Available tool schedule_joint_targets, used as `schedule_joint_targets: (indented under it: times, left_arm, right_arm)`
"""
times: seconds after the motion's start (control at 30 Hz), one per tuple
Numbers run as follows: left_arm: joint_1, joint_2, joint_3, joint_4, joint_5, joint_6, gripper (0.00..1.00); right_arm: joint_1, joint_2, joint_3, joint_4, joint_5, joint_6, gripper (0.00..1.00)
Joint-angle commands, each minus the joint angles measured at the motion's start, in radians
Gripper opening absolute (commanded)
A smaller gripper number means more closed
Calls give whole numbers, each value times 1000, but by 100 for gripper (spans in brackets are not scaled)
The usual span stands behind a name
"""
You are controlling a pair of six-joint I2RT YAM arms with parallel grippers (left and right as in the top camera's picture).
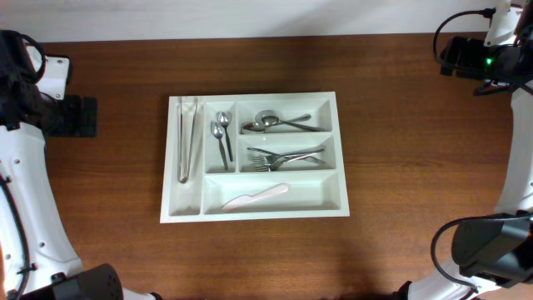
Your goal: Pack container
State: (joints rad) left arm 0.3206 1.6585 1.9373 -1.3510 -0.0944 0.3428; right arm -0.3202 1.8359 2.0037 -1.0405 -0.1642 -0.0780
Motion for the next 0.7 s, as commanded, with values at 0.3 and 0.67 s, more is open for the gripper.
schedule_joint_targets:
  times: [0.3,0.67]
  left_arm:
    - [5,-13,12,-4,7,-16,99]
    - [5,-13,12,-4,8,-16,99]
  right_arm:
    - [-1,5,-3,4,-12,8,99]
    - [-1,5,-3,4,41,8,99]
